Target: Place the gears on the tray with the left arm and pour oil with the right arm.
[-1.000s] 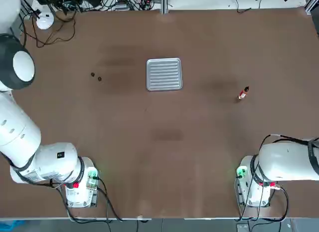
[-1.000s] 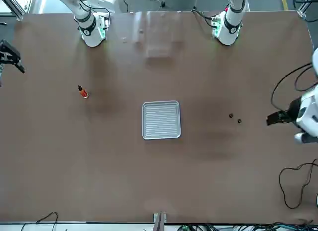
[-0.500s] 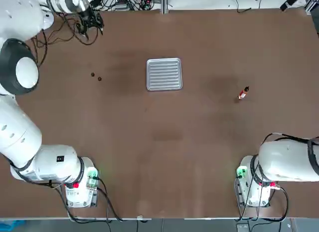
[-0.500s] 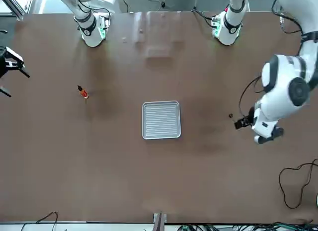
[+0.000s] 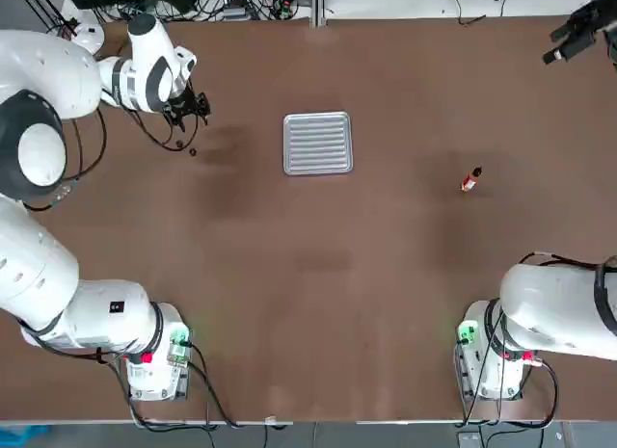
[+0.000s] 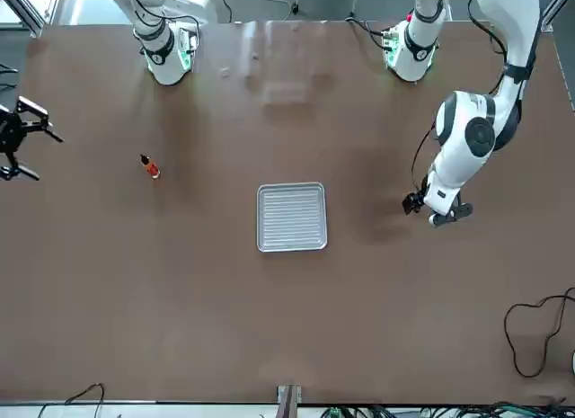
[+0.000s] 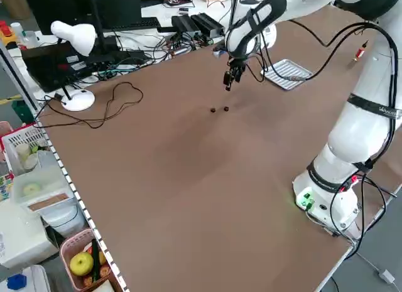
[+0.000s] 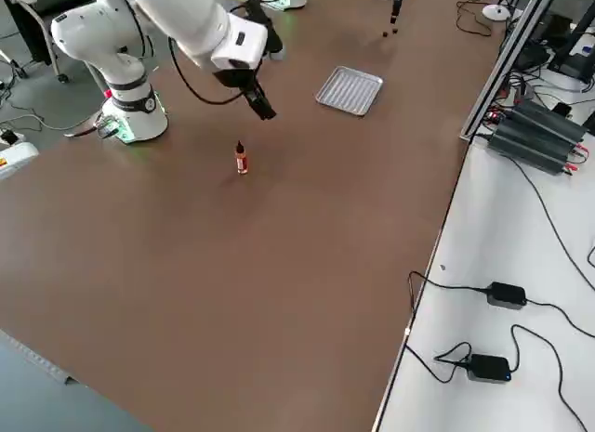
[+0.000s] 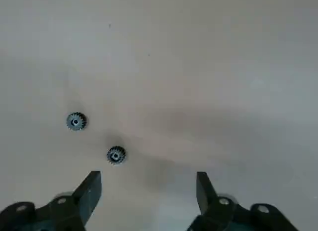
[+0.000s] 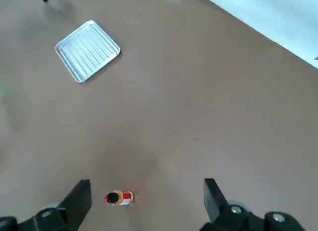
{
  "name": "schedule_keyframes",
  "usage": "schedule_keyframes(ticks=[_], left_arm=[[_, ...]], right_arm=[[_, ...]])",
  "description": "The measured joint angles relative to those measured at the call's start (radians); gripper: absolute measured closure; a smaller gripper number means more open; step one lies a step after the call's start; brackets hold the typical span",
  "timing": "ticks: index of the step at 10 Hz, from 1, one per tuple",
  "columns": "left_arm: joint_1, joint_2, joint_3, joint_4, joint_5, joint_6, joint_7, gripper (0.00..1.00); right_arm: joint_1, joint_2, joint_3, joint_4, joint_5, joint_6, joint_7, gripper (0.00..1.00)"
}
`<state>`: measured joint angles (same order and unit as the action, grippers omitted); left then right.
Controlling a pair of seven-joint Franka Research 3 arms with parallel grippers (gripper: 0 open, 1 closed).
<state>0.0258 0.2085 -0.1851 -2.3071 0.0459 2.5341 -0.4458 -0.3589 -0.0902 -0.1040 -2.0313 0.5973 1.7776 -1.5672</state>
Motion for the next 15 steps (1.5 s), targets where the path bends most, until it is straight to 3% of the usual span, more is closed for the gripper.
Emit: schedule_keyframes(ticks=[2, 6, 9, 11, 14, 15], left_arm=[[0.005, 0.035, 0.003, -0.010, 0.051, 0.021, -0.007, 0.22], [0.070, 0.093, 0.005, -0.013, 0.109, 0.079, -0.009, 0.26], [0.071, 0.145, 0.004, -0.022, 0.110, 0.146, -0.009, 0.31], [0.071, 0.151, 0.004, -0.027, 0.114, 0.150, -0.009, 0.41], [0.073, 0.158, 0.006, -0.033, 0.124, 0.150, -0.009, 0.45], [0.073, 0.161, 0.007, -0.034, 0.124, 0.150, -0.009, 0.53]], right_arm=[[-0.058, 0.047, -0.001, -0.072, 0.076, 0.006, -0.220, 0.00], [-0.111, 0.203, 0.000, -0.130, 0.184, -0.015, -0.579, 0.00], [-0.143, 0.295, 0.000, -0.137, 0.192, -0.091, -0.733, 0.00], [-0.168, 0.341, 0.000, -0.143, 0.193, -0.148, -0.813, 0.00], [-0.201, 0.422, 0.000, -0.168, 0.193, -0.202, -0.940, 0.00], [-0.207, 0.453, 0.000, -0.169, 0.193, -0.216, -0.979, 0.00]])
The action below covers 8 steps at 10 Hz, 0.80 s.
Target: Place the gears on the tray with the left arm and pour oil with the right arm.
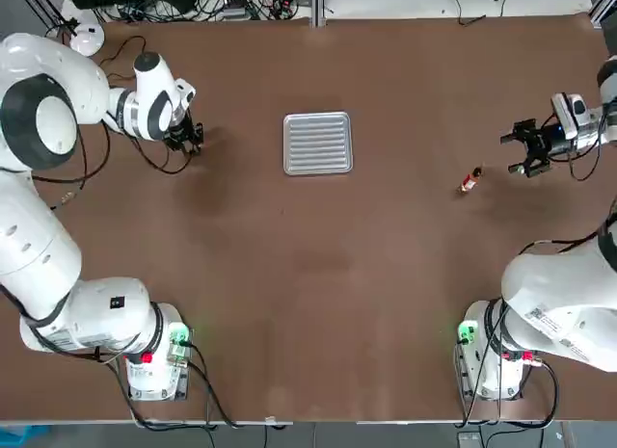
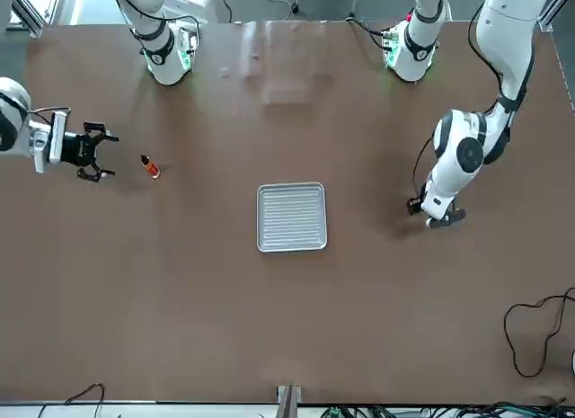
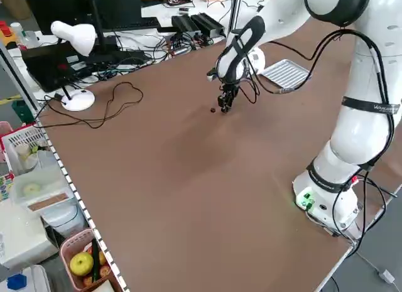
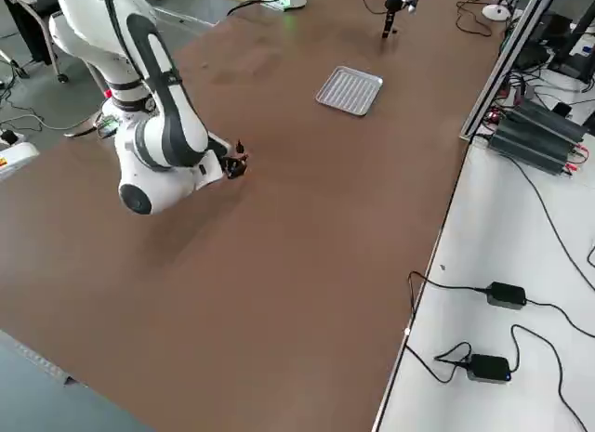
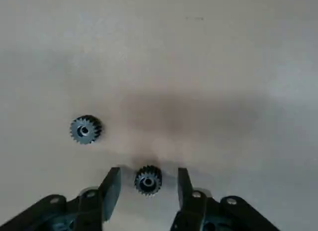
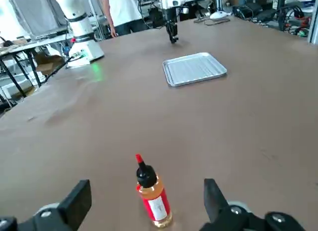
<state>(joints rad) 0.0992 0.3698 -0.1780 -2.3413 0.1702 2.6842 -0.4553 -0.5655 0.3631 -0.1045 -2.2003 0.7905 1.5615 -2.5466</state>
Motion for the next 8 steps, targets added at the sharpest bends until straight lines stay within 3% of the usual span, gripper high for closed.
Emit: schedule_keyframes(ticks=[3, 6, 8], left_arm=[[0.020, -0.001, 0.001, 0.002, 0.001, 0.005, 0.000, 0.76], [0.027, -0.036, -0.009, 0.034, 0.001, -0.006, -0.044, 0.76], [0.005, -0.053, -0.060, 0.132, 0.001, -0.129, -0.149, 0.76]], right_arm=[[-0.009, 0.091, 0.000, -0.001, 0.000, -0.017, -0.124, 0.00], [-0.016, 0.166, 0.000, -0.001, 0.000, -0.016, -0.182, 0.00], [-0.017, 0.206, 0.001, 0.001, 0.000, -0.013, -0.193, 0.00]])
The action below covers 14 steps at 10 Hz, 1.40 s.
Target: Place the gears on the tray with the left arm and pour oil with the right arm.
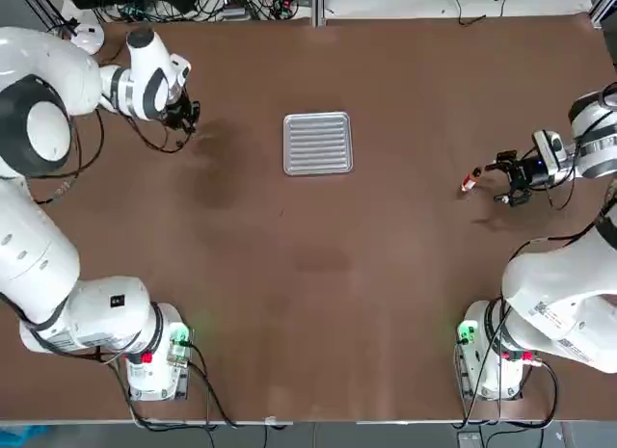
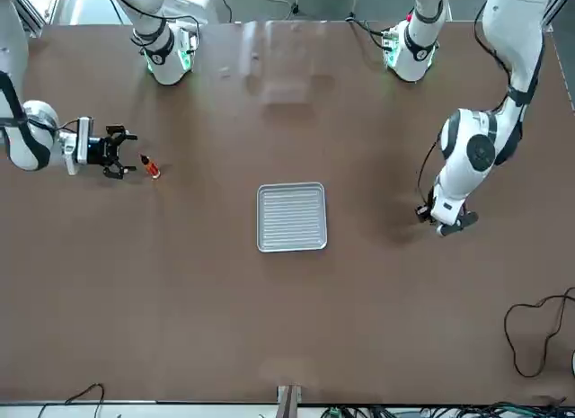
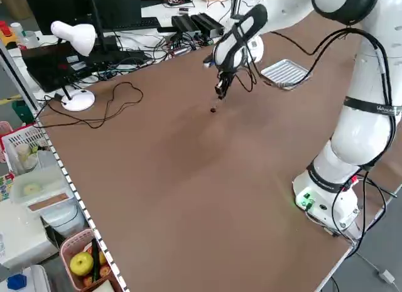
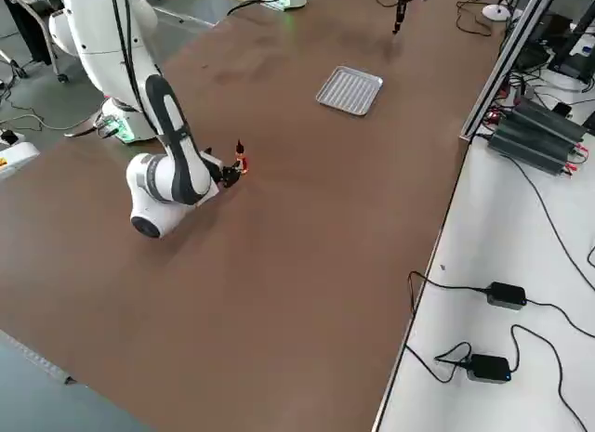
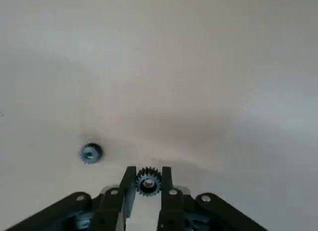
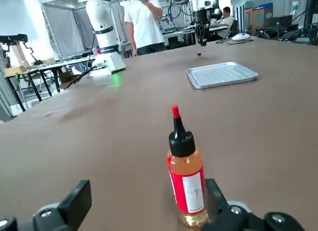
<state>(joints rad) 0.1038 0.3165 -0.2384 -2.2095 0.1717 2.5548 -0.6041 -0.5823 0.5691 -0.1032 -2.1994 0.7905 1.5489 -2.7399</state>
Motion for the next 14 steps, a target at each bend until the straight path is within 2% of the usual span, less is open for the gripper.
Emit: schedule_keyframes(ticks=[1, 3, 5, 7, 11, 14], left_arm=[[-0.035, 0.007, -0.024, 0.064, 0.000, -0.071, -0.071, 0.76], [-0.148, 0.051, -0.036, 0.187, 0.000, -0.143, -0.226, 0.76], [-0.264, 0.138, -0.038, 0.332, 0.000, -0.214, -0.391, 0.76], [-0.395, 0.240, -0.039, 0.466, 0.000, -0.236, -0.556, 0.76], [-0.603, 0.403, -0.036, 0.614, 0.000, -0.241, -0.721, 0.76], [-0.666, 0.502, -0.031, 0.689, 0.000, -0.241, -0.756, 0.76]], right_arm=[[0.000, 0.013, 0.002, 0.003, 0.000, 0.006, 0.000, 0.00], [0.000, 0.033, 0.008, 0.008, 0.010, 0.031, -0.004, 0.00], [0.003, 0.052, 0.019, 0.020, 0.047, 0.033, -0.022, 0.00], [0.008, 0.059, 0.031, 0.029, 0.062, 0.033, -0.049, 0.00], [0.014, 0.081, 0.042, 0.051, 0.108, 0.034, -0.093, 0.00], [0.034, 0.118, 0.044, 0.059, 0.143, 0.046, -0.102, 0.02]])
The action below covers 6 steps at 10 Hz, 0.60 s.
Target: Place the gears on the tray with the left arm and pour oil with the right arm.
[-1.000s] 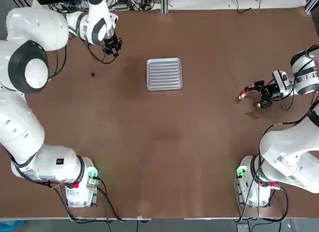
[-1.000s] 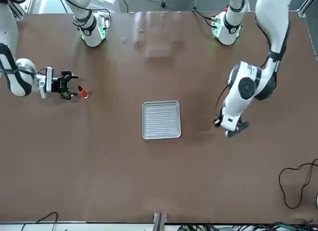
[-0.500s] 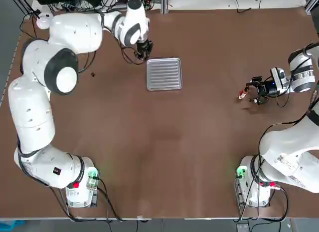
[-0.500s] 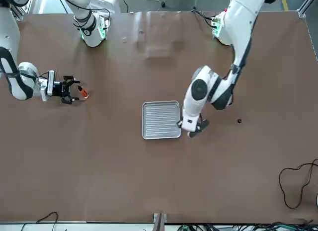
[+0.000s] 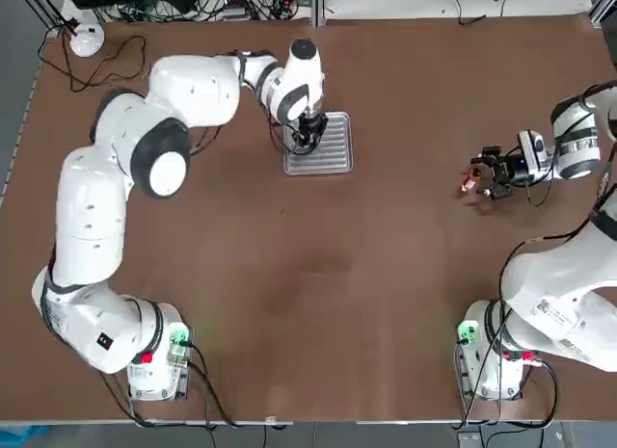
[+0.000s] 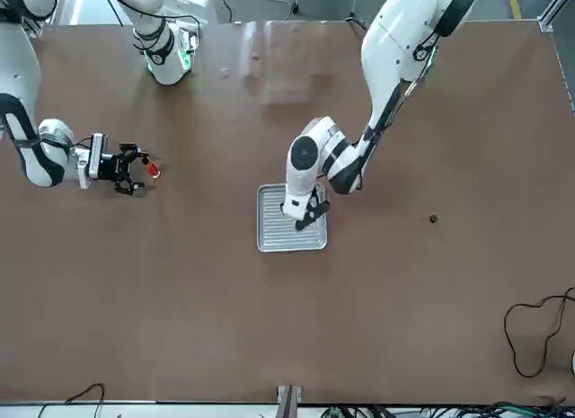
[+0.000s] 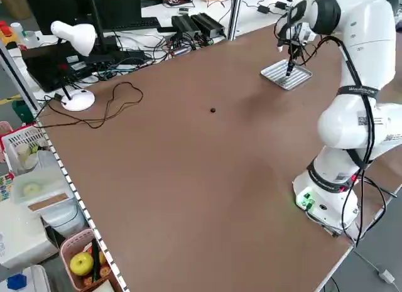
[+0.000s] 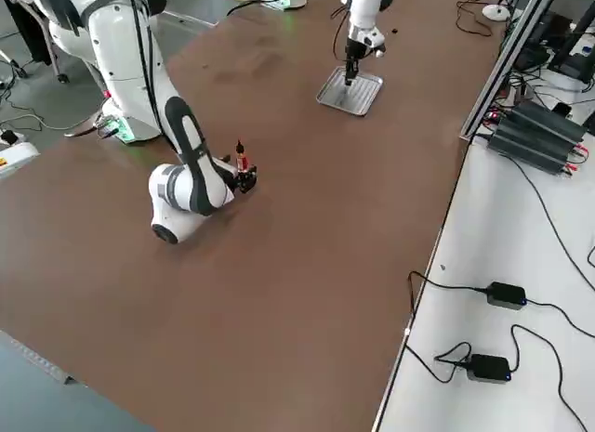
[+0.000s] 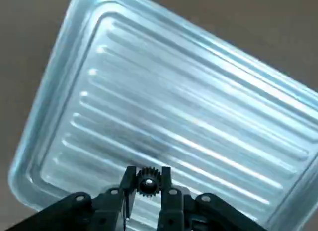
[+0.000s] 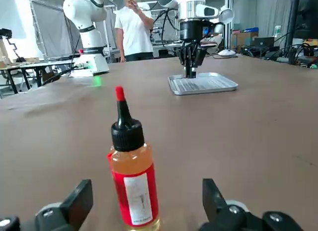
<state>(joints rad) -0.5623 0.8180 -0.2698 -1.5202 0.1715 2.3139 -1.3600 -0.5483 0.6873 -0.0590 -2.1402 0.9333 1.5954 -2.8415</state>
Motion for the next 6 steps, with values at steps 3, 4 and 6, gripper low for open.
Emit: schedule_keyframes(ticks=[3, 4, 6], left_arm=[[-0.013, 0.019, 0.001, 0.017, 0.002, 0.000, 0.000, 0.74], [-0.011, 0.018, 0.002, 0.027, 0.002, 0.000, 0.000, 0.63], [0.018, -0.013, 0.006, 0.050, 0.002, -0.031, 0.002, 0.33]], right_arm=[[0.004, 0.018, 0.000, 0.005, 0.004, 0.022, -0.001, 0.07], [0.004, 0.020, 0.000, 0.006, 0.004, 0.026, -0.001, 0.10], [0.004, 0.026, 0.000, 0.008, 0.004, 0.030, -0.001, 0.20]])
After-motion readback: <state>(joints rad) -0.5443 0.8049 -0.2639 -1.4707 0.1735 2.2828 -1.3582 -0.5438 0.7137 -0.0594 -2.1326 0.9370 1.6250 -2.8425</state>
